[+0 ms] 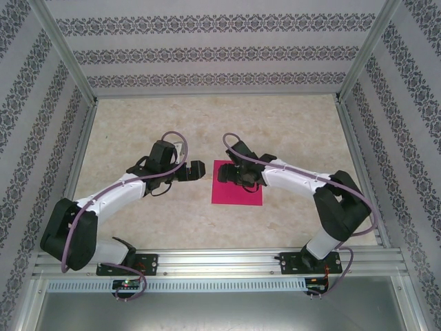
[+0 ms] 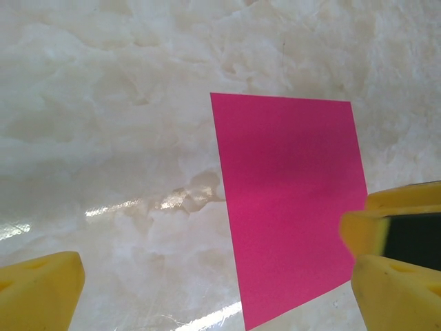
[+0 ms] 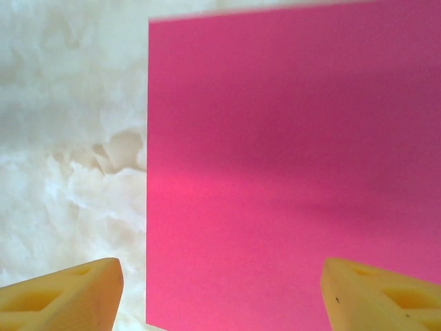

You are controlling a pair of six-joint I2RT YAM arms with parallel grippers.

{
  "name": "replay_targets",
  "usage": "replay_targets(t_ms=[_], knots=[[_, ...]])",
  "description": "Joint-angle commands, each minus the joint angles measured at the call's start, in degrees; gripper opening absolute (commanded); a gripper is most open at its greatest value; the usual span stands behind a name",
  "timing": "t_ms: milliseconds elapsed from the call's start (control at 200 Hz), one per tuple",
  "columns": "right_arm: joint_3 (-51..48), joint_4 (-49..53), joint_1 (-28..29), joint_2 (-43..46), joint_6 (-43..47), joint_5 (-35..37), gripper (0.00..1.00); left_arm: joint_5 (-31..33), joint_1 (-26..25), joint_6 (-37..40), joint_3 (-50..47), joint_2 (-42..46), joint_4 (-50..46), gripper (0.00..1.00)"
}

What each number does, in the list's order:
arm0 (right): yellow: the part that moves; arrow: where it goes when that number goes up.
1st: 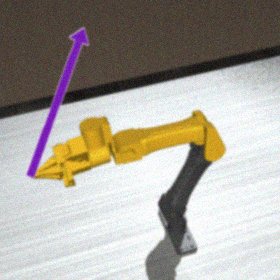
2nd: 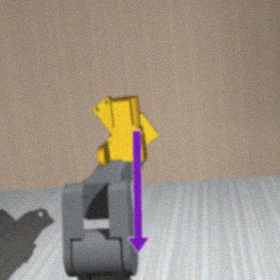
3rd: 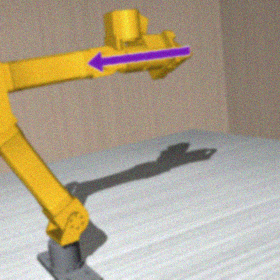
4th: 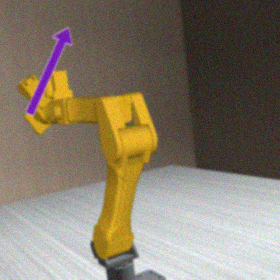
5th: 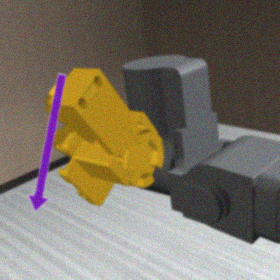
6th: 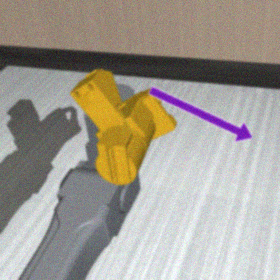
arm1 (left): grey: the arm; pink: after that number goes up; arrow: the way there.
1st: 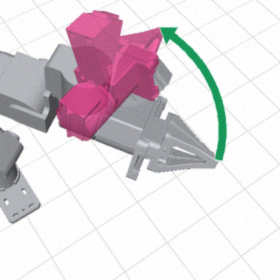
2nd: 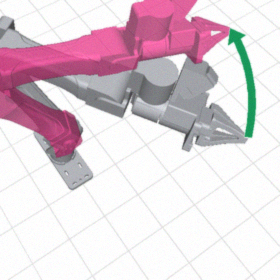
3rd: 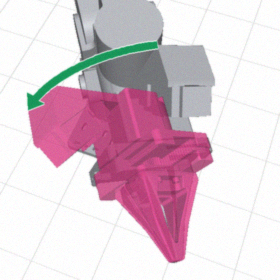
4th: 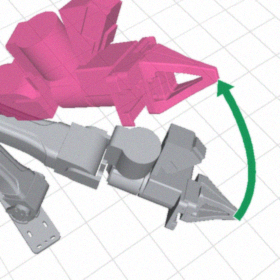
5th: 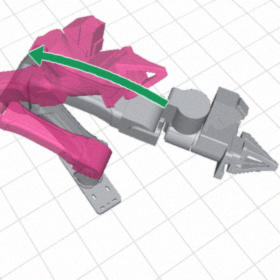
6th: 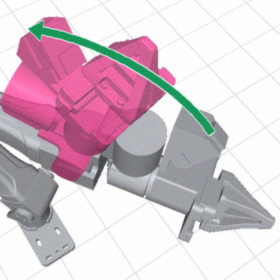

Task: Fold a paper plane with a square sheet of paper (pick it up from the middle)
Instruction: Move the square sheet of paper to the center of the table, then fold the square sheet of paper in half at the center of the table.

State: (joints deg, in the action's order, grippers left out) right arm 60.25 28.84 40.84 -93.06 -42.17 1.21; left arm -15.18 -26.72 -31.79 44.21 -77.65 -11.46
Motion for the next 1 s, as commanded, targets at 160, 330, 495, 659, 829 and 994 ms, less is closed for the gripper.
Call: replay_targets(t_ms=[160, 330, 495, 659, 829, 994], knots=[[11.2, 17.9, -1.4, -7.0, 4.5, 9.6, 0.82, 2.7, -0.6, -2.5, 1.9, 0.1, 4.6, 1.0], [13.7, 16.7, -1.3, -11.5, 3.5, 6.7, 0.84, 6.3, -0.5, -2.8, 4.1, -1.5, 2.4, 1.0], [16.1, 16.8, -1.5, -15.6, 4.3, 4.1, 0.85, 9.3, -0.3, -2.2, 5.1, -0.8, -0.7, 1.0], [18.4, 17.4, -2.1, -18.9, 3.5, 3.2, 0.85, 8.8, 0.7, -2.7, 3.8, 0.2, 0.2, 1.0], [18.9, 17.6, -2.3, -21.1, 2.9, 2.5, 0.85, 8.4, 1.0, -2.6, 3.8, -0.3, -0.1, 1.0], [17.4, 17.2, -2.2, -23.3, 2.2, 1.2, 0.85, 8.4, 1.0, -1.9, 4.1, -0.6, -0.4, 1.0]])
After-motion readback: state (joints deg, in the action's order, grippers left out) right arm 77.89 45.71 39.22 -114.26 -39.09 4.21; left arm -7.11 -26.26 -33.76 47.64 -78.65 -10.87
